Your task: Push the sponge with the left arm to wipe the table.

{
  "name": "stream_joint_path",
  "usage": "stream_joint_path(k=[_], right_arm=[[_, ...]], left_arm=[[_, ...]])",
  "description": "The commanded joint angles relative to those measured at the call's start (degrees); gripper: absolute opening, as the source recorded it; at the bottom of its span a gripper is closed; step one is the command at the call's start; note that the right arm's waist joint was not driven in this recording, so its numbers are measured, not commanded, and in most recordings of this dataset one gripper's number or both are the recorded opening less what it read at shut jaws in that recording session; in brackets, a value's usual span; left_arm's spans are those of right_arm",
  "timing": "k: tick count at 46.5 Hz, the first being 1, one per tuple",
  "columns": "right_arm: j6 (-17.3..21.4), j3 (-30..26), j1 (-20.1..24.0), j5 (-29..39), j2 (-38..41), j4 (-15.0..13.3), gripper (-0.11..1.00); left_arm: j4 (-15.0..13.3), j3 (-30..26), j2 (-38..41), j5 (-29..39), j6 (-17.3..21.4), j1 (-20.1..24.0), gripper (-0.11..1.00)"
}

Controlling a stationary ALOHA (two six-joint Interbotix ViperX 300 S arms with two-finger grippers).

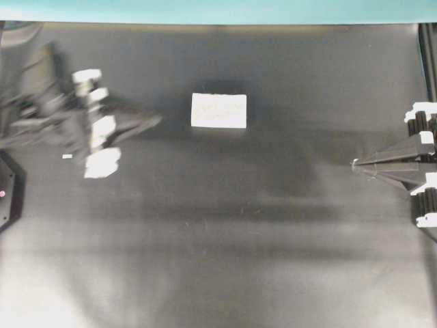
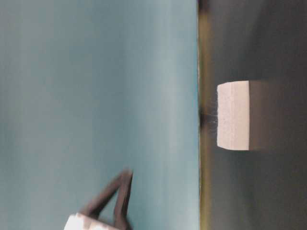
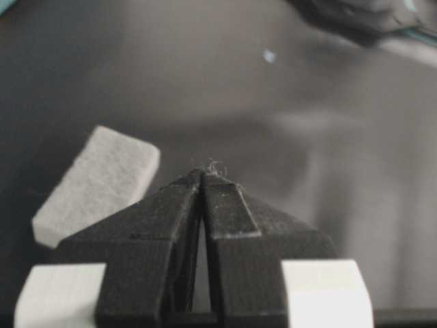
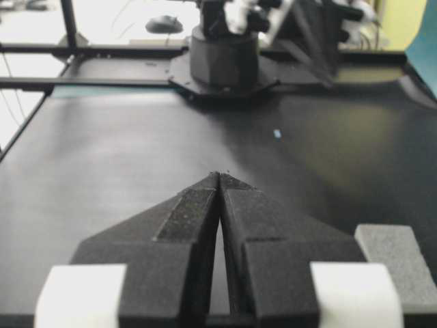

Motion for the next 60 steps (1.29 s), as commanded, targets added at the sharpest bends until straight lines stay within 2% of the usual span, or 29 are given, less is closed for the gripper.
stream_joint_path(k=[1,7,15,21,27,32,42,55,60], right_arm=[[0.09,0.00,0.00,-0.35,0.09,0.09,0.00],[0.09,0.00,0.00,-0.70,0.00,0.09,0.00],[0.09,0.09,0.00,-0.79,-0.26,0.09,0.00],[0.00,0.09,0.00,-0.79,-0.26,0.09,0.00],[0.00,0.26,0.00,-0.79,-0.26,0.09,0.00],[0.00,0.35,0.00,-0.79,-0.35,0.09,0.00],[0.00,0.62,0.00,-0.79,-0.35,0.09,0.00],[0.00,0.97,0.00,-1.05,-0.26,0.09,0.00],[0.00,1.05,0.00,-1.05,-0.35,0.09,0.00]], left_arm=[[0.09,-6.68,8.09,0.09,-0.44,0.70,0.03],[0.18,-13.71,16.44,1.93,-1.14,1.76,0.15],[0.18,-21.97,24.61,4.75,-3.08,3.25,0.45],[0.18,-27.07,30.06,7.21,-4.57,4.22,0.61],[0.18,-30.94,34.89,11.07,-4.83,5.98,0.60],[0.18,-31.90,36.56,12.48,-4.92,7.03,0.60],[0.26,-31.73,37.71,12.74,-5.36,7.38,0.60],[0.18,-30.23,38.58,12.66,-10.02,7.03,0.60],[0.18,-29.18,38.50,12.83,-10.55,6.77,0.60]])
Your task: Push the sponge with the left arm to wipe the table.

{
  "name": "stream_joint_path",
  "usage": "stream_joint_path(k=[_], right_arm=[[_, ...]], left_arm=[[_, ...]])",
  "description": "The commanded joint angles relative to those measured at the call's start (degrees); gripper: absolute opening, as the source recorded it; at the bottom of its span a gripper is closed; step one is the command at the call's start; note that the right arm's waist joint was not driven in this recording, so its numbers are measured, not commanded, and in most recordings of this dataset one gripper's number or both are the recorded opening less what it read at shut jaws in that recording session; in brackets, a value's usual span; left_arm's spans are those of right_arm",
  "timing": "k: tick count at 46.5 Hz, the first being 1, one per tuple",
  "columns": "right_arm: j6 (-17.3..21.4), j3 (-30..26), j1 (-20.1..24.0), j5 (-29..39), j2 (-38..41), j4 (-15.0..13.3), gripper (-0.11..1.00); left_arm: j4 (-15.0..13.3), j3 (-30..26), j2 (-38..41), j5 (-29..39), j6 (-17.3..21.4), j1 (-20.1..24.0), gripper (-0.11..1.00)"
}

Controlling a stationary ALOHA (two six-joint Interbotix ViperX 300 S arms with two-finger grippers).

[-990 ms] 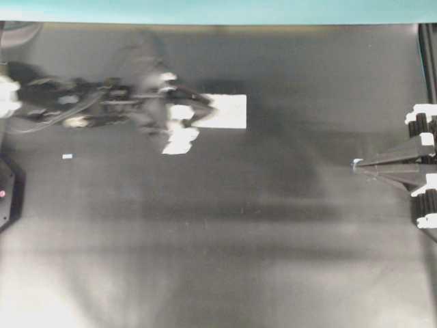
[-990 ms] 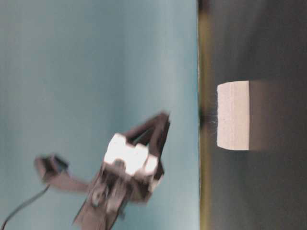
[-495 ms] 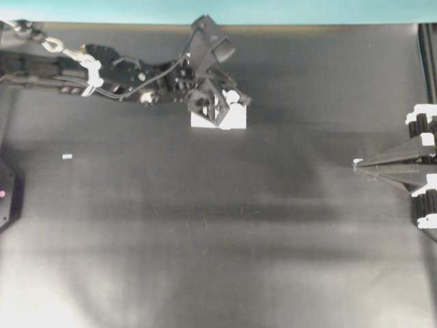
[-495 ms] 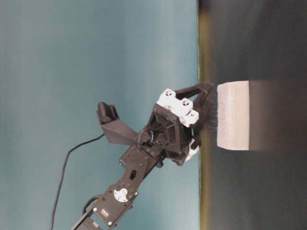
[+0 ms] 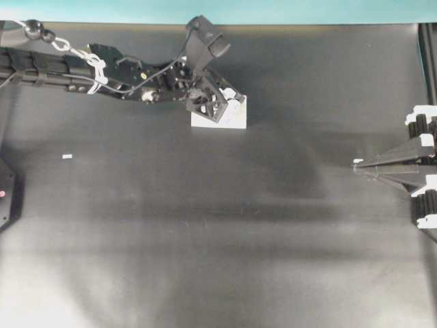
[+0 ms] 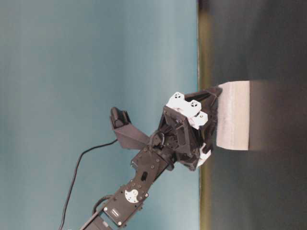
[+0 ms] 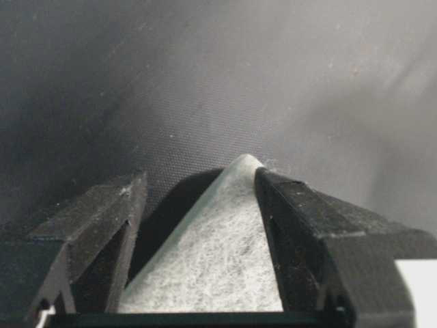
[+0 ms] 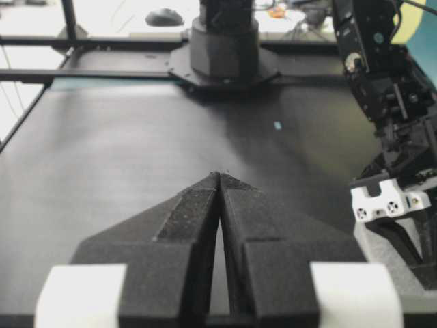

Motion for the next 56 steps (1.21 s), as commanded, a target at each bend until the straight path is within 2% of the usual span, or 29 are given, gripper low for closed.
stream_joint_path(k=[1,13,24,56], right_arm=[[0.00,-0.35,0.00,-0.53,0.35,0.09,0.00],[-0.09,0.00,0.00,-0.62,0.35,0.09,0.00],[-0.26,0.18,0.00,-0.62,0.26,0.09,0.00],[-0.26,0.53,0.00,-0.44,0.18,0.09,0.00]], left_arm=[[0.26,0.97,-0.35,-0.18,-0.26,-0.70,0.60],[0.26,5.71,-2.20,-0.18,-1.05,-1.93,0.60],[0.18,9.40,-5.19,-0.18,-3.43,-3.78,0.60],[0.26,23.91,-16.52,-1.05,-10.90,-16.08,0.60]])
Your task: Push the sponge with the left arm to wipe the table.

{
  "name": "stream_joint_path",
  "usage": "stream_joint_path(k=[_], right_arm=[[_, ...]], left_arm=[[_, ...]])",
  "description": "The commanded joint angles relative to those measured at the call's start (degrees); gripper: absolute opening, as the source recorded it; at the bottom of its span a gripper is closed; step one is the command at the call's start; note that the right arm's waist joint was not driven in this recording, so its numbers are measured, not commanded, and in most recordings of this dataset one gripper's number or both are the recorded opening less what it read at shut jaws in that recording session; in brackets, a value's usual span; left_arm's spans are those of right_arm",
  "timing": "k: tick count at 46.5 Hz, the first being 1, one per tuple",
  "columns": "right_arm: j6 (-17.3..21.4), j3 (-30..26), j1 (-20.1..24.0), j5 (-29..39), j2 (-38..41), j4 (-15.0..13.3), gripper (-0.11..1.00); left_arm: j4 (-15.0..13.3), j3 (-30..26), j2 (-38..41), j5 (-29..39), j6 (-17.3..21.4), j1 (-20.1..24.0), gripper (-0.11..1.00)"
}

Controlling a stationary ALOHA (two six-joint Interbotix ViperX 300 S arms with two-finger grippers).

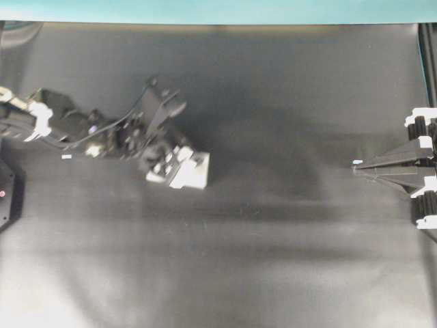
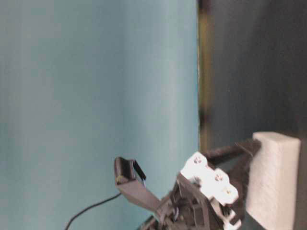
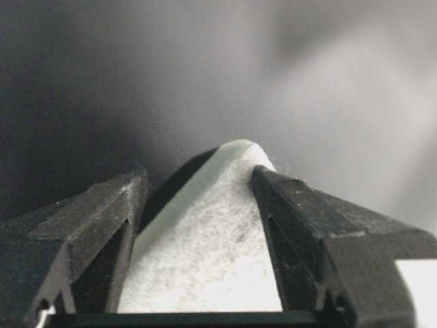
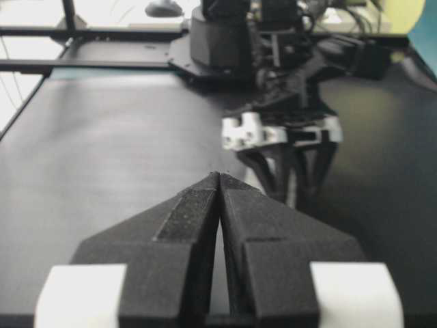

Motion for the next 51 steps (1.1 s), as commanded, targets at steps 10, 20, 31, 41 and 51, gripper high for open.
stream_joint_path(k=[10,20,31,41,51], right_arm=[[0.00,-0.35,0.00,-0.44,0.26,0.09,0.00],[0.18,-0.26,0.00,-0.26,0.26,0.09,0.00],[0.18,-0.26,0.00,-0.09,0.26,0.09,0.00],[0.18,-0.26,0.00,0.00,0.26,0.09,0.00],[0.18,-0.09,0.00,-0.09,0.26,0.09,0.00]], left_arm=[[0.18,4.39,-2.46,-1.58,-5.71,-7.73,0.60],[0.26,6.33,-3.43,-1.85,-11.16,-13.80,0.60],[0.26,7.47,-5.71,-1.58,-15.38,-20.13,0.60],[0.18,8.53,-7.03,-1.05,-17.75,-26.28,0.60],[0.26,8.79,-7.12,-1.05,-19.16,-29.18,0.60]])
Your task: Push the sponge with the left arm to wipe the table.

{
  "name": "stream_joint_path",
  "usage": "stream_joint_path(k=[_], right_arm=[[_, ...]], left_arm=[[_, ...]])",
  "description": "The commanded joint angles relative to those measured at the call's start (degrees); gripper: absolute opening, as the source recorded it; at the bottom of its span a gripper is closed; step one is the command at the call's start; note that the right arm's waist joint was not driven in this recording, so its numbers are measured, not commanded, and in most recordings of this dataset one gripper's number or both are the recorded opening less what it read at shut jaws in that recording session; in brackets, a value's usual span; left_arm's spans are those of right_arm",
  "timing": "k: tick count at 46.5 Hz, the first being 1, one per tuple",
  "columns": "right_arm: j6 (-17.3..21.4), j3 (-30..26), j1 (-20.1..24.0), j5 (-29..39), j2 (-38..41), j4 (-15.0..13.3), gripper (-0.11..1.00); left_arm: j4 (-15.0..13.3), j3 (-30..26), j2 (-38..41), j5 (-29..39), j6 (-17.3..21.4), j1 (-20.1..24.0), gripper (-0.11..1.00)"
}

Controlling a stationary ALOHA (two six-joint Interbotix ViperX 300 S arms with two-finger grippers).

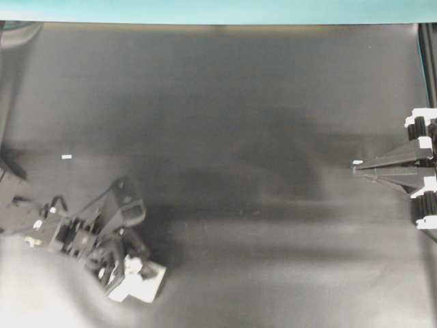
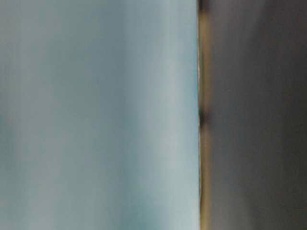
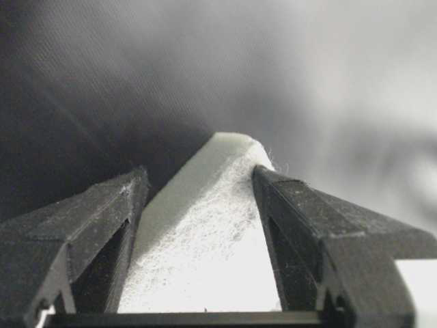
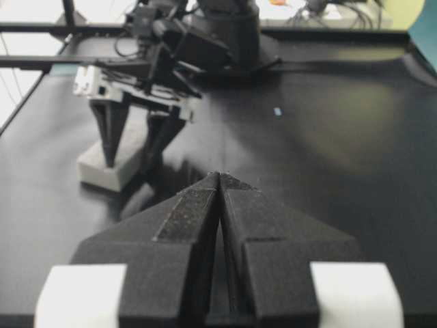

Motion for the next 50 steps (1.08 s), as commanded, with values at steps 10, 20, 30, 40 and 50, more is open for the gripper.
stream_joint_path(k=[10,20,30,40,50], right_arm=[[0.18,-0.26,0.00,-0.26,0.00,0.09,0.00],[0.18,0.09,0.00,-0.26,-0.79,0.09,0.00],[0.18,1.67,0.00,-0.26,-2.64,0.09,0.00],[0.18,1.58,0.00,-0.26,-4.39,0.18,0.00],[0.18,1.93,0.00,-0.26,-4.83,0.09,0.00]], left_arm=[[0.35,-0.44,-5.01,0.09,2.99,1.05,0.60],[0.35,-0.18,-14.33,0.09,8.09,3.16,0.60],[0.35,2.64,-22.41,0.26,8.61,3.43,0.60],[0.44,4.75,-24.43,0.70,10.11,4.39,0.60],[0.53,5.19,-25.49,0.88,15.38,5.19,0.60]])
